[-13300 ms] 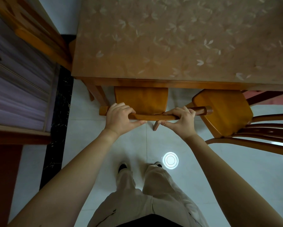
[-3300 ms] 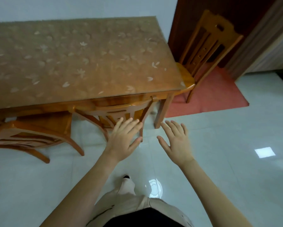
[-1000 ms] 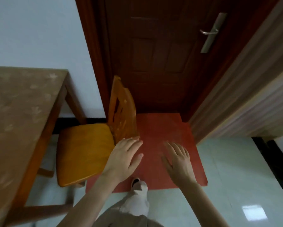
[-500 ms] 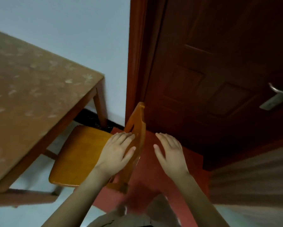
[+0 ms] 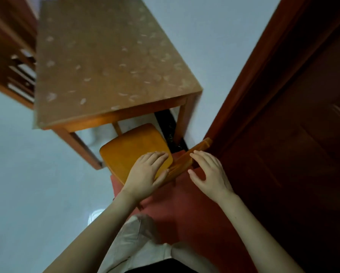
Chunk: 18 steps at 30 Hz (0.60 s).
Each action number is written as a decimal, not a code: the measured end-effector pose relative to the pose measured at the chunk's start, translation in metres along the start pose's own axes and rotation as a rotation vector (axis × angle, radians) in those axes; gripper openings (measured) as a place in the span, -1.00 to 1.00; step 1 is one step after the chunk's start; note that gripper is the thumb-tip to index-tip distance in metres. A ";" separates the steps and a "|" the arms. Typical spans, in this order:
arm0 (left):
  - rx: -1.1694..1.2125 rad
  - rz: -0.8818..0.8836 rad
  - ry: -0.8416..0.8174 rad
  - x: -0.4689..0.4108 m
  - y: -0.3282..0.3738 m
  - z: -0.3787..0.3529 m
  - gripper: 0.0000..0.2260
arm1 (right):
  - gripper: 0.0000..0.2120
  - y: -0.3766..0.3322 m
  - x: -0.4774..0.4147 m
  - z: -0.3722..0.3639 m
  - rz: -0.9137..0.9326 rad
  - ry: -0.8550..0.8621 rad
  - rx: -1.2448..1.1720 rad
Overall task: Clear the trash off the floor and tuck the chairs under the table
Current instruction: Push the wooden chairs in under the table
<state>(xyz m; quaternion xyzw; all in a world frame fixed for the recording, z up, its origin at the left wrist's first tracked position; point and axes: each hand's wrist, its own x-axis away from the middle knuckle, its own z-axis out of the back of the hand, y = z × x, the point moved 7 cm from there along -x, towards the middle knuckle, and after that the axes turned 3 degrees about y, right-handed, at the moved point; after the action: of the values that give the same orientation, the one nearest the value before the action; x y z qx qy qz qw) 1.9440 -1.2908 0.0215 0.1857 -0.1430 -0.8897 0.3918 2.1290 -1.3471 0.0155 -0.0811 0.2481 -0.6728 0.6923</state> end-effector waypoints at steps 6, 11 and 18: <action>0.037 0.191 -0.008 0.032 -0.018 -0.035 -0.50 | -0.40 0.002 -0.030 -0.044 0.313 -0.263 -0.023; 0.102 0.336 -0.026 0.046 -0.037 -0.059 -0.44 | -0.42 0.012 -0.050 -0.066 0.404 -0.415 -0.037; 0.038 0.311 -0.036 0.048 -0.024 -0.087 -0.52 | -0.44 0.030 -0.060 -0.086 0.422 -0.599 0.017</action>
<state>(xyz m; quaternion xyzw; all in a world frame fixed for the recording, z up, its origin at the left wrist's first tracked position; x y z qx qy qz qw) 1.9370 -1.3208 -0.0764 0.1528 -0.1939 -0.8187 0.5185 2.1187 -1.2669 -0.0585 -0.2158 0.0403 -0.4638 0.8583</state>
